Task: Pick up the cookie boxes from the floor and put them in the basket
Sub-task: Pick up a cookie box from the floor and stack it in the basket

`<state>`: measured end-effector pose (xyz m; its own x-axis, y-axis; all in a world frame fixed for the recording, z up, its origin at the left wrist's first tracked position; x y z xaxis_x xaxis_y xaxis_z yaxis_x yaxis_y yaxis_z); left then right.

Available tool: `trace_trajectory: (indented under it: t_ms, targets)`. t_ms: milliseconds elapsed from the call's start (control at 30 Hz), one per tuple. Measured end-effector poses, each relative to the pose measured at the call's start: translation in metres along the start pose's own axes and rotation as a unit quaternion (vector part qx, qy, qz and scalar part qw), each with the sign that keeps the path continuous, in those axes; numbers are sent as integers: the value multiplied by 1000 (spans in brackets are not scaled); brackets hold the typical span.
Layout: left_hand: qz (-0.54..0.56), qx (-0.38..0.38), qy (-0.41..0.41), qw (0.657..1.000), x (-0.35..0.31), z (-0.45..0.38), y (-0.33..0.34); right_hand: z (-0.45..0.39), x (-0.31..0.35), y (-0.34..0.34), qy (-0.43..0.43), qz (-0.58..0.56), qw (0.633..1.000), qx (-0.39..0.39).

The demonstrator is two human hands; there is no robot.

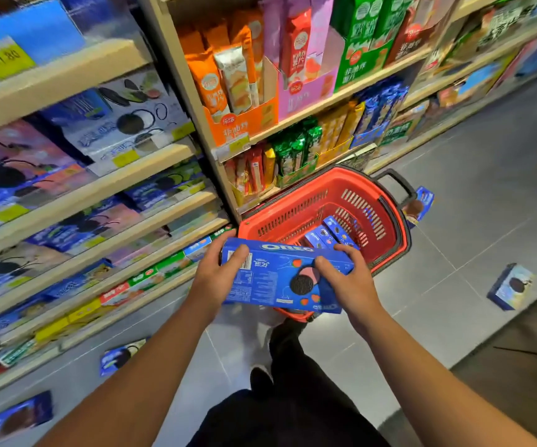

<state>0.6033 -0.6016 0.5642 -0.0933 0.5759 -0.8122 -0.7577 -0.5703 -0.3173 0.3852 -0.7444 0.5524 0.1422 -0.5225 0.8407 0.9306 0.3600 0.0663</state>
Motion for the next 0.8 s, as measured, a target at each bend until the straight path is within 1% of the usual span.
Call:
trace_trajectory:
  t_ms: [100,200,267,333,467,533,600,667,800]
  targets:
    - [-101,7,17,995,-8,-27,5,-26,-10,3,30,-12,999,4]
    - [-162,50,12,985,-9,-59,19,-50,-19,-3,45,-20,999,-9]
    - [-202,77,-7,976,-6,-80,29,-67,-24,-10,52,-22,998,-13]
    - [-252,98,-6,963,-6,-101,42,-80,-30,-18,66,-42,997,-25]
    - [-350,140,37,926,-8,-137,75,-103,-52,-35,88,-64,992,-65]
    - [-358,159,35,919,-2,-160,90,-117,-69,-39,100,-72,988,-91]
    - [-337,178,29,924,6,-189,110,-134,-87,-43,98,-77,984,-126]
    - [-323,191,40,926,16,-213,131,-150,-106,-46,90,-87,980,-157]
    - [-335,234,62,911,52,-266,181,-188,-162,-53,118,-116,960,-227]
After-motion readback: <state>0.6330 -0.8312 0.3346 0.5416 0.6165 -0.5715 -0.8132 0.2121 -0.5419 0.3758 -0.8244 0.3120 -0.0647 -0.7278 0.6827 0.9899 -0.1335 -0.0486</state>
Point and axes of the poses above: each hand's wrist, its own z-axis away from the middle knuckle, its own y-axis out of the palm, x = y × z, the point moved 8 cm from there along -z, towards the middle knuckle, and after that the axes turned 11 degrees about -z, right-handed, at the moved point
